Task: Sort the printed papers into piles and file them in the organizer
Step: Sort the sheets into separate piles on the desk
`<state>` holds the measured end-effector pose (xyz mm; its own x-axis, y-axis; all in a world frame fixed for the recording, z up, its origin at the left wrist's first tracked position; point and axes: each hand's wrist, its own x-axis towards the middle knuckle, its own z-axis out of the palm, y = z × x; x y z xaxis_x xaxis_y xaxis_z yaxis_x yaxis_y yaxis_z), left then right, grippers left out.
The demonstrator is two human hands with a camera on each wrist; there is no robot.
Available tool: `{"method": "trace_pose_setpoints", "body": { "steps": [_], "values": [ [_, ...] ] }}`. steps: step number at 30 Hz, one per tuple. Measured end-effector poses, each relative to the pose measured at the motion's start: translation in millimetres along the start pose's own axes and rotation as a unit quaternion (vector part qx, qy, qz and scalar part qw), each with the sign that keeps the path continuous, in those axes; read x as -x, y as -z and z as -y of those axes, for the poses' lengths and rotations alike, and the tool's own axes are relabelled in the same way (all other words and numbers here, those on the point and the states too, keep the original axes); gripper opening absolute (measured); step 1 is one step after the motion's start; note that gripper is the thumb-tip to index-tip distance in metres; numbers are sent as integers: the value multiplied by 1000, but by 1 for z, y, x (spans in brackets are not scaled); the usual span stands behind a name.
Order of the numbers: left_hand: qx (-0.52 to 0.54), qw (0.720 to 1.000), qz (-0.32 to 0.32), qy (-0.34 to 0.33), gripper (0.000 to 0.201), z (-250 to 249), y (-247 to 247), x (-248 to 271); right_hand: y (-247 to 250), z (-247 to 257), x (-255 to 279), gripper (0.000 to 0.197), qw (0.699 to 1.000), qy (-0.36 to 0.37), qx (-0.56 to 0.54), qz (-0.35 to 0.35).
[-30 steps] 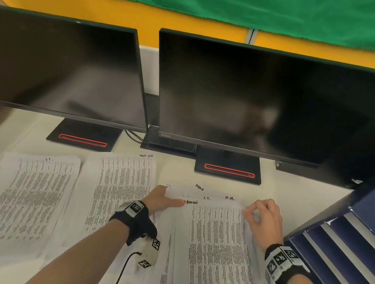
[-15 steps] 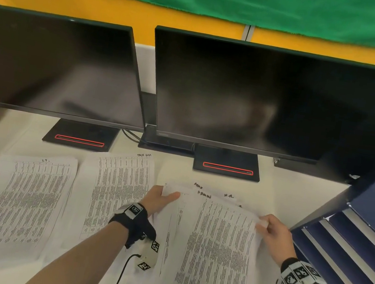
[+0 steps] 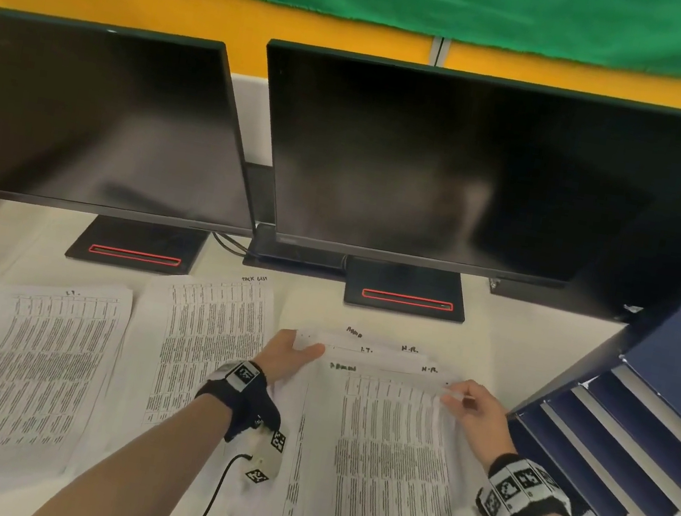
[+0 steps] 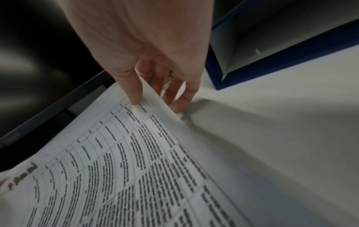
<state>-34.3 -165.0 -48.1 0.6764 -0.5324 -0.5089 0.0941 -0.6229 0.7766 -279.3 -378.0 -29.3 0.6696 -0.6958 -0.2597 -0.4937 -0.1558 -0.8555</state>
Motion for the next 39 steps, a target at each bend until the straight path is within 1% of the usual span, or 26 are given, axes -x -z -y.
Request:
{"method": "trace_pose_setpoints", "body": {
  "steps": [1,2,5,6,8,9,11,15,16,19,22,25,26,29,31,32,33,35,37,39],
  "values": [
    [6,1000,7,-3,62,1,1,-1,-4,1,-2,6,1000,-4,-10,-1],
    [12,1000,16,-5,61,0,2,1,-7,1,-5,8,1000,-10,-16,-1],
    [16,999,29,-10,75,5,3,-3,-12,0,-13,14,999,-28,-29,-1],
    [13,999,34,-5,73,5,4,-3,-12,-1,-16,17,999,-34,-38,-1],
    [11,999,35,-7,61,2,5,-1,-12,-2,-21,17,998,-44,-54,3],
    [13,999,36,-11,54,1,4,0,-12,-1,-23,14,997,-49,-56,4],
    [16,999,32,-14,47,1,3,0,-11,-1,-25,8,997,-50,-54,6],
    [30,998,40,-24,33,-5,3,6,-10,-1,-26,5,998,-46,-48,6],
    [30,998,43,-28,34,-6,3,8,-10,-1,-27,6,998,-43,-49,5],
    [27,998,48,-23,47,-3,2,5,-10,-2,-25,10,998,-41,-49,7],
    [29,999,26,-31,37,-4,1,5,-9,-1,-25,4,999,-27,-29,16],
    [-8,998,-8,-70,25,-7,2,7,-5,1,-23,4,999,-21,-35,22],
    [-21,996,-20,-86,24,-8,1,7,-3,2,-22,4,999,-19,-42,23],
    [10,993,-45,-106,38,-14,1,14,0,6,-18,6,998,-14,-56,30],
    [28,992,-44,-116,49,-15,0,17,1,8,-17,8,997,-13,-65,32],
    [17,991,-43,-123,52,-13,0,17,1,8,-16,8,997,-13,-67,33],
    [-2,990,-44,-131,51,-13,0,16,1,9,-16,8,997,-15,-72,36],
    [-45,984,-49,-164,40,-12,1,15,1,9,-16,8,995,-23,-83,43],
    [-75,978,-37,-189,29,-12,1,14,1,6,-17,7,995,-25,-80,52],
    [-98,977,-18,-186,26,-12,2,14,2,3,-17,7,996,-25,-64,59]
  ]
}}
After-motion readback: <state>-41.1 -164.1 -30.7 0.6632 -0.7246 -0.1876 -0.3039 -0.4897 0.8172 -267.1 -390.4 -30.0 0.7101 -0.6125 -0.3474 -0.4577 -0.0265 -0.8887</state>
